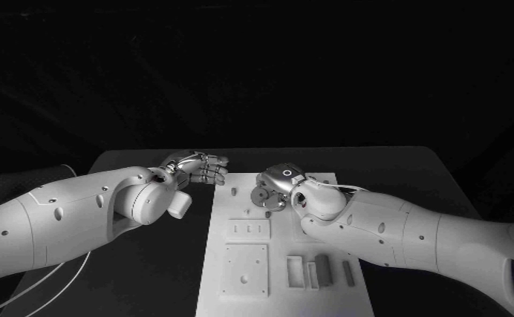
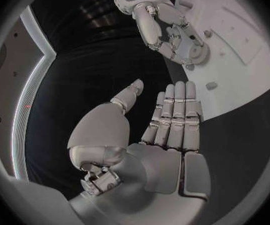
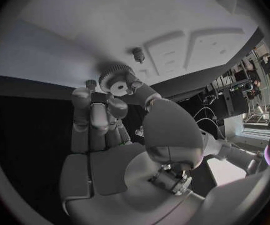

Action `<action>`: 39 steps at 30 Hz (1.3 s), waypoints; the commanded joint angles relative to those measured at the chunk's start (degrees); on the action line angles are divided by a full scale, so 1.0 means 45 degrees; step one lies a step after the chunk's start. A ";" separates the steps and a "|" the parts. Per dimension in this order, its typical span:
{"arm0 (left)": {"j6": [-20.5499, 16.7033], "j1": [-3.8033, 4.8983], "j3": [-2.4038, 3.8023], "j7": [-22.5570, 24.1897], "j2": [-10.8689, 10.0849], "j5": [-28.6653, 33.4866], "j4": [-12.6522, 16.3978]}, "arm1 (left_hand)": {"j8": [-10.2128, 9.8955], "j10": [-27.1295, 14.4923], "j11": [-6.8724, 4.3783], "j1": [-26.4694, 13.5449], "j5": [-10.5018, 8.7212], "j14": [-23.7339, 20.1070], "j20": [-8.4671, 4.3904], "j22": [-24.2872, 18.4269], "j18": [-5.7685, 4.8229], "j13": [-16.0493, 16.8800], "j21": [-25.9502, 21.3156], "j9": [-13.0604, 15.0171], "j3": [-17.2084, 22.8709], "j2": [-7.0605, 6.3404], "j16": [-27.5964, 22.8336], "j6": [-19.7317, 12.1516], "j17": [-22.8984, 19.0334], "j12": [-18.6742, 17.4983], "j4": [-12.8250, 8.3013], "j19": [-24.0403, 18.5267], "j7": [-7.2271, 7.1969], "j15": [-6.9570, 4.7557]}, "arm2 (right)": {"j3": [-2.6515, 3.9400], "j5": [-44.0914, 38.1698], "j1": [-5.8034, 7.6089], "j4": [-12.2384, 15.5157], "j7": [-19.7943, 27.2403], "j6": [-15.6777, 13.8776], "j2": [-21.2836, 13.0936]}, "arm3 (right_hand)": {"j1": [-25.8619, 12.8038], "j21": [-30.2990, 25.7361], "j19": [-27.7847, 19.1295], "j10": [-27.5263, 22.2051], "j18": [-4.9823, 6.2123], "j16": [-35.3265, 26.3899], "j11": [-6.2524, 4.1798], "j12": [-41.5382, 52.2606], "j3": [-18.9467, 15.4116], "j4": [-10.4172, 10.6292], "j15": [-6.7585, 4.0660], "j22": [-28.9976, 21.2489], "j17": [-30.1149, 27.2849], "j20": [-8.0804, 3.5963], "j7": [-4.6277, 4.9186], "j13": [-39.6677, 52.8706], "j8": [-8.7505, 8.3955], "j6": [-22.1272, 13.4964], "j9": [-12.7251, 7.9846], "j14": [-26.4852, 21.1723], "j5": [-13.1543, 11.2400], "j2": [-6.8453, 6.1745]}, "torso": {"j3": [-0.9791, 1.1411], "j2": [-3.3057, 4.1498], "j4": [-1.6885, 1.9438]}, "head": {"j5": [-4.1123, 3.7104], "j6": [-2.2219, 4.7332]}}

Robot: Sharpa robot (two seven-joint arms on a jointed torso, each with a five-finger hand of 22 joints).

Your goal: Assemble the parts on the task board

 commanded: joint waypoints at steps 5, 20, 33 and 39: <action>0.0109 0.0015 0.0016 0.0025 0.0020 -0.0101 0.0014 | -0.0078 0.0058 0.0038 -0.0103 -0.0050 0.0057 -0.0019 0.0016 0.0227 0.0024 -0.0065 0.0023 -0.0020 -0.0009 -0.0051 0.0006 0.0017 -0.0046 0.0033 0.0047 0.0066 0.0008 | 0.0001 -0.0068 -0.0005 -0.0022 -0.0171 -0.0329 -0.0023 | 0.0037 0.0042 -0.0052 0.0026 0.0882 -0.0009 -0.0100 -0.0088 -0.0067 -0.0015 -0.0100 0.0242 -0.0046 -0.0092 0.0036 -0.0015 0.0254 0.0591 0.0363 -0.0035 0.0100 -0.0109 | -0.0001 0.0004 0.0001 | -0.0008 0.0011; 0.0093 0.0015 0.0016 0.0009 0.0010 -0.0112 0.0023 | -0.0082 0.0060 0.0038 -0.0094 -0.0049 0.0059 -0.0018 0.0020 0.0229 0.0033 -0.0071 0.0029 -0.0010 -0.0007 -0.0063 0.0006 0.0029 -0.0055 0.0032 0.0046 0.0068 0.0008 | 0.0005 -0.0139 -0.0004 -0.0122 -0.0303 -0.0453 0.0035 | 0.0165 0.0046 -0.0066 0.0059 0.0882 -0.0023 -0.0128 -0.0122 -0.0106 -0.0007 -0.0119 0.0238 -0.0032 -0.0090 0.0003 -0.0014 0.0312 0.0715 0.0424 -0.0017 0.0128 -0.0143 | 0.0004 0.0000 -0.0019 | 0.0005 0.0023; 0.0115 0.0015 0.0016 0.0000 0.0030 -0.0114 0.0005 | -0.0086 0.0062 0.0039 -0.0092 -0.0049 0.0062 -0.0017 0.0023 0.0229 0.0041 -0.0075 0.0033 -0.0005 -0.0007 -0.0073 0.0006 0.0040 -0.0062 0.0033 0.0047 0.0069 0.0009 | 0.0007 -0.0267 -0.0004 -0.0159 -0.0442 -0.0634 0.0156 | 0.0331 0.0051 -0.0079 0.0092 0.0882 -0.0038 -0.0181 -0.0161 -0.0134 -0.0020 -0.0160 0.0237 -0.0057 -0.0092 -0.0052 -0.0016 0.0376 0.0849 0.0495 -0.0019 0.0182 -0.0196 | 0.0005 0.0000 -0.0005 | -0.0009 0.0025; 0.0113 0.0015 0.0017 0.0000 0.0034 -0.0115 0.0000 | -0.0087 0.0063 0.0039 -0.0091 -0.0049 0.0063 -0.0016 0.0025 0.0229 0.0044 -0.0076 0.0036 -0.0003 -0.0009 -0.0078 0.0007 0.0045 -0.0066 0.0033 0.0047 0.0069 0.0009 | 0.0007 -0.0267 -0.0002 -0.0161 -0.0451 -0.0618 0.0207 | 0.0373 0.0050 -0.0082 0.0100 0.0882 -0.0046 -0.0187 -0.0176 -0.0143 -0.0021 -0.0168 0.0235 -0.0067 -0.0091 -0.0057 -0.0018 0.0374 0.0853 0.0505 -0.0020 0.0210 -0.0223 | 0.0000 0.0001 -0.0014 | -0.0016 0.0037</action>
